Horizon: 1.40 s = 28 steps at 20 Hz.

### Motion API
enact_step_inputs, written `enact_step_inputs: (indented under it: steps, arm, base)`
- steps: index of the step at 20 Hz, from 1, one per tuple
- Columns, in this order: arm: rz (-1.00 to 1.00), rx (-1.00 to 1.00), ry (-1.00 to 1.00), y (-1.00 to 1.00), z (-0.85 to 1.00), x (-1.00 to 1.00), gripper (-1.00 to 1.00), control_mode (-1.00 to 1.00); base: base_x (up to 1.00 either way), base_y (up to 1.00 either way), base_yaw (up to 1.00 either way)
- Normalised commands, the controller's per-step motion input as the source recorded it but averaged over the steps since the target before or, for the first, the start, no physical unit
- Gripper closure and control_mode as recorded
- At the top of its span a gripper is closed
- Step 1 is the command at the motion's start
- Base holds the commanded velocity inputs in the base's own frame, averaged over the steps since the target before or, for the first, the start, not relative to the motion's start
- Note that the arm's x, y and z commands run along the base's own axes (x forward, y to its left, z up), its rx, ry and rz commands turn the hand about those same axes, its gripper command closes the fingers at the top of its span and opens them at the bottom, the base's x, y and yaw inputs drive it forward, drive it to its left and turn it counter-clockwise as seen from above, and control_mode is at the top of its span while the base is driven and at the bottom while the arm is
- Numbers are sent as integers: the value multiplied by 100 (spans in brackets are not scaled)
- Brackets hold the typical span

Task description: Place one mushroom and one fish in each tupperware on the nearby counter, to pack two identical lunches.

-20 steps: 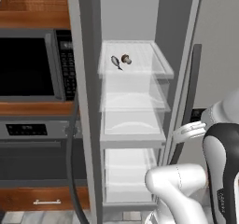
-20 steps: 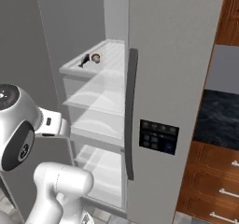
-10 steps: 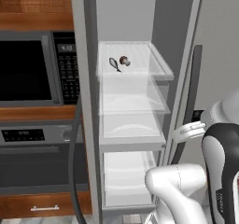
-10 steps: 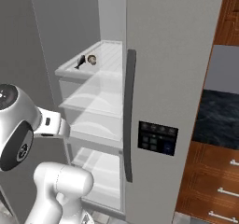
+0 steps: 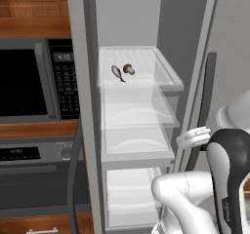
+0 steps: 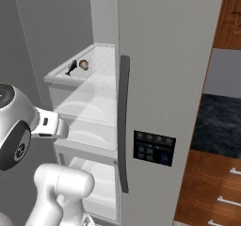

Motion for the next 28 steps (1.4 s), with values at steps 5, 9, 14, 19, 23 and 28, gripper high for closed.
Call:
enact_step_inputs:
  steps: [5,9,14,19,23,28]
  arm:
    - [-4,0,0,23,19,13,-100,-100]
    - [-2,0,-8,4,31,37,-100,-100]
    - [-5,0,-8,0,19,34,-100,-100]
    - [-8,0,-3,0,21,32,-100,-100]
    - [-6,0,-9,0,27,33,-100,-100]
    - [0,0,-17,0,26,31,-100,-100]
  base:
    - [0,0,0]
    - [0,0,0]
    - [0,0,0]
    - [0,0,0]
    - [0,0,0]
    - [0,0,0]
